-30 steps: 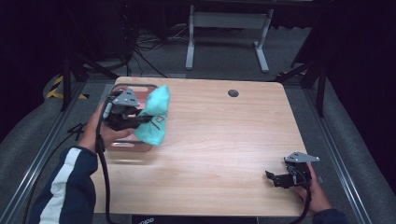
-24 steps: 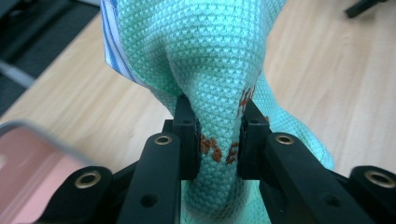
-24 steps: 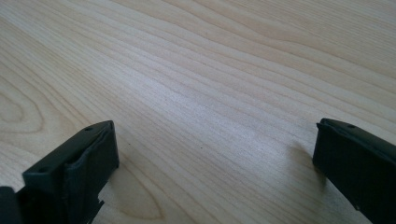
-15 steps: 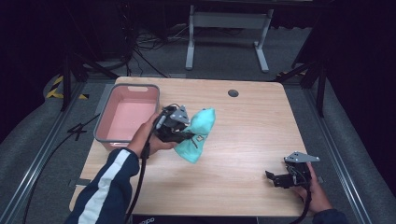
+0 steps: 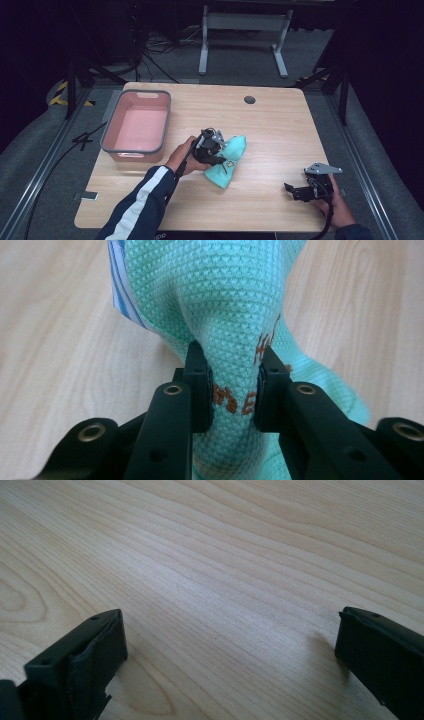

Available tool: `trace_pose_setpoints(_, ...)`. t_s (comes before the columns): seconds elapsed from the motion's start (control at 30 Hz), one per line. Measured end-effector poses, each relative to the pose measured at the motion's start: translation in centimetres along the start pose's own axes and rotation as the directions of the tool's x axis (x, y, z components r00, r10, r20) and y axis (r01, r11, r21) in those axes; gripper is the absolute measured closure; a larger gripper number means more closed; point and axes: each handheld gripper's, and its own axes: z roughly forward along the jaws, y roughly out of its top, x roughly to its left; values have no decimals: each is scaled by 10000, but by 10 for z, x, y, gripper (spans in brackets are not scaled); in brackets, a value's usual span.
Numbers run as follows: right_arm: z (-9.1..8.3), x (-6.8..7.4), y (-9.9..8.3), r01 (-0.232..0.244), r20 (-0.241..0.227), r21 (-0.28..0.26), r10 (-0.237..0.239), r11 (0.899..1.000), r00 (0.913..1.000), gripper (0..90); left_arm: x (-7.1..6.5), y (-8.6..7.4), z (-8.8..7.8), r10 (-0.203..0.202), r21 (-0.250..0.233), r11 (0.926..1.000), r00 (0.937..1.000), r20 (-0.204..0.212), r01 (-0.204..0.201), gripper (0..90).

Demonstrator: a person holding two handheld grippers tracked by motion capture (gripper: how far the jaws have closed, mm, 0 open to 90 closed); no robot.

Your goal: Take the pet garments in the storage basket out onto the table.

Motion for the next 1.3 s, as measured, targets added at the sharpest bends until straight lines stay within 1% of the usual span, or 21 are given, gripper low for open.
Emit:
trace_pose_setpoints(0.03, 0, 0, 0, -2, -1, -1, 2, 10000, 10000, 6, 1, -1, 7, -18, 79, 10000, 10000, -81, 19, 727)
trace_pose_setpoints(0.07, 0, 0, 0, -2, -1, -1, 2, 10000, 10000, 6, 2, -2, 11, -82, 225, 9997, 9999, -69, 84, 727)
trace_pose_setpoints(0.1, 0, 0, 0, 5, 2, 1, -5, 10000, 10000, 6, 3, -3, 15, -88, 229, 9997, 10000, -38, 89, 723)
trace_pose_setpoints(0.17, 0, 0, 0, 2, 2, 0, -2, 10000, 10000, 6, 4, -4, 21, -320, 261, 9991, 9995, -45, 321, 681)
trace_pose_setpoints(0.23, 0, 0, 0, 3, 1, 2, -3, 10000, 10000, 6, 6, -6, 25, -475, 134, 9988, 9988, 86, 474, 671)
trace_pose_setpoints(0.3, 0, 0, 0, 9, 2, -1, -9, 10000, 10000, 6, 5, -6, 26, -520, 134, 9986, 9986, -44, 520, 590)
trace_pose_setpoints(0.33, 0, 0, 0, 9, 2, -1, -9, 10000, 10000, 6, 4, -6, 26, -501, 37, 9987, 9987, -53, 501, 590)
trace_pose_setpoints(0.37, 0, 0, 0, 10, 3, 4, -10, 10000, 10000, 6, 4, -6, 25, -399, 45, 9992, 9992, -48, 399, 530)
trace_pose_setpoints(0.4, 0, 0, 0, -1, 0, -2, 1, 10000, 10000, 6, 4, -5, 23, -386, 42, 9992, 9992, -130, 387, 517)
trace_pose_setpoints(0.43, 0, 0, 0, 1, -2, 2, -1, 10000, 10000, 6, 3, -5, 19, -296, 84, 9995, 9989, -361, 299, 492)
trace_pose_setpoints(0.47, 0, 0, 0, -3, -3, -4, 3, 10000, 10000, 6, 2, -5, 18, -307, -25, 9995, 9988, -388, 306, 475)
trace_pose_setpoints(0.5, 0, 0, 0, 14, 3, 2, -14, 10000, 10000, 6, 2, -5, 15, -307, 15, 9995, 9986, -426, 308, 453)
trace_pose_setpoints(0.6, 0, 0, 0, 2, -3, -2, -2, 10000, 10000, 6, 0, -4, 12, -277, -58, 9996, 9986, -452, 275, 429)
trace_pose_setpoints(0.63, 0, 0, 0, -2, -3, -5, 2, 10000, 10000, 6, -1, -4, 10, -220, -100, 9997, 9981, -583, 215, 415)
trace_pose_setpoints(0.67, 0, 0, 0, -2, -3, -5, 2, 10000, 10000, 6, -1, -4, 10, -220, -100, 9997, 9981, -583, 215, 403)
trace_pose_setpoints(0.8, 0, 0, 0, 6, 0, 0, -6, 10000, 10000, 6, -3, -2, 4, -110, -239, 9997, 9980, -630, 95, 380)
trace_pose_setpoints(0.93, 0, 0, 0, -3, -1, 0, 3, 10000, 10000, 6, -4, -2, 1, 42, -216, 9998, 9973, -734, -58, 379)
trace_pose_setpoints(1.0, 0, 0, 0, -3, -1, 0, 3, 10000, 10000, 6, -5, -1, -1, 82, -181, 9998, 9977, -672, -95, 394)
trace_pose_setpoints(1.2, 0, 0, 0, 18, 8, 6, -18, 10000, 10000, 6, -6, 1, -5, 139, -179, 9997, 9977, -669, -151, 371)
trace_pose_setpoints(1.23, 0, 0, 0, 9, 5, 3, -9, 10000, 10000, 6, -7, 1, -6, 237, -119, 9996, 9968, -769, -247, 371)
trace_pose_setpoints(1.3, 0, 0, 0, 8, 4, 1, -8, 10000, 10000, 7, -8, 1, -7, 240, -159, 9996, 9968, -767, -253, 368)
